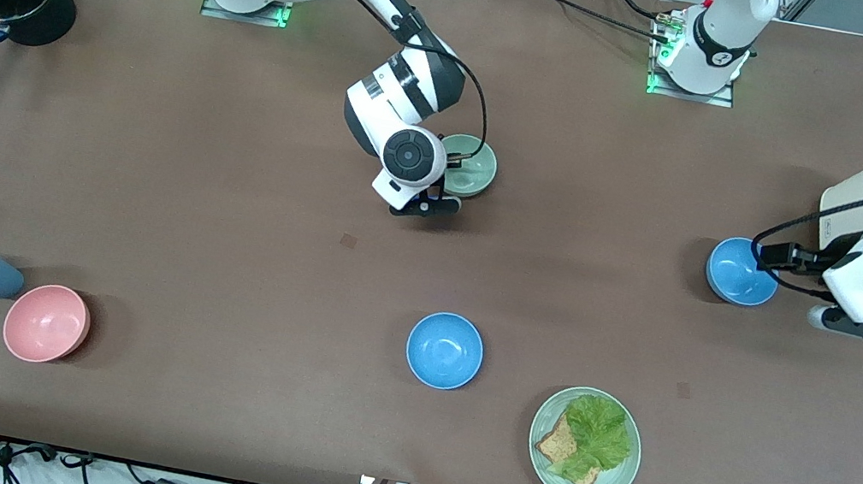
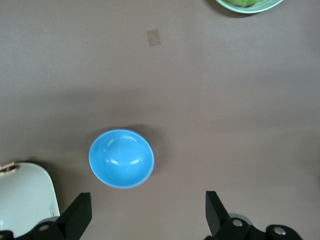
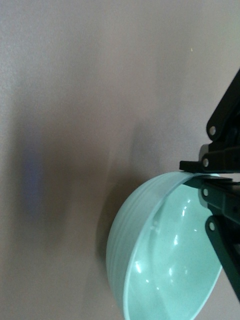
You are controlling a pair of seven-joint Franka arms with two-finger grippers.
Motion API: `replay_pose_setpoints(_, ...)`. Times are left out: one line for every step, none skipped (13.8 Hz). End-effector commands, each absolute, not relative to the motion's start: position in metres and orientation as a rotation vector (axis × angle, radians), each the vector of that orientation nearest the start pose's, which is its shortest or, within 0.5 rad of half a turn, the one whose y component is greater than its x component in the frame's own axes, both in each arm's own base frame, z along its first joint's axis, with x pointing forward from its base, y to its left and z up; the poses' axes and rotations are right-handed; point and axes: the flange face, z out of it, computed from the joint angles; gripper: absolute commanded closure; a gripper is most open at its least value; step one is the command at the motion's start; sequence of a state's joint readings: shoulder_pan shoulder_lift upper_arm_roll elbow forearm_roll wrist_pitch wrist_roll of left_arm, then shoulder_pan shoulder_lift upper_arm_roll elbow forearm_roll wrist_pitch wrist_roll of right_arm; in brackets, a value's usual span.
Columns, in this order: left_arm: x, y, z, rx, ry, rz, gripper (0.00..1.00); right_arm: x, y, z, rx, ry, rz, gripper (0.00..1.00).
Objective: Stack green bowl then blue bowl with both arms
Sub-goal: 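Carry the green bowl to mid-table while the left gripper reaches the blue bowl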
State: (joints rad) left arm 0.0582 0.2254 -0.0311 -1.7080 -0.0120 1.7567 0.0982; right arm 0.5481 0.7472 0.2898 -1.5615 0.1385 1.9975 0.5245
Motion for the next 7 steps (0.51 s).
replay_pose_setpoints(0.578,0.043,0.404,-3.136,0.194,0.191,0.0,0.462,0.487,0.197,-3.008,-0.263,0.643,1.0)
replay_pose_setpoints(0.569,0.045,0.389,-3.128,0.235,0.175,0.0,0.462,0.486,0.194,-3.011,-0.259,0.648,0.71)
replay_pose_setpoints(0.565,0.056,0.379,-3.129,0.252,0.175,0.0,0.465,0.484,0.196,-3.012,-0.244,0.647,0.01)
replay_pose_setpoints(0.563,0.065,0.369,-3.132,0.256,0.185,0.0,0.469,0.484,0.202,-3.016,-0.204,0.638,0.0)
replay_pose_setpoints(0.56,0.078,0.36,-3.134,0.269,0.18,0.0,0.475,0.483,0.213,-3.019,-0.166,0.613,0.0)
replay_pose_setpoints(0.552,0.088,0.347,-3.135,0.294,0.172,0.0,0.484,0.485,0.232,-3.013,-0.16,0.567,0.0)
replay_pose_setpoints(0.544,0.098,0.332,-3.136,0.296,0.155,0.0,0.495,0.479,0.258,-3.011,-0.146,0.53,0.0)
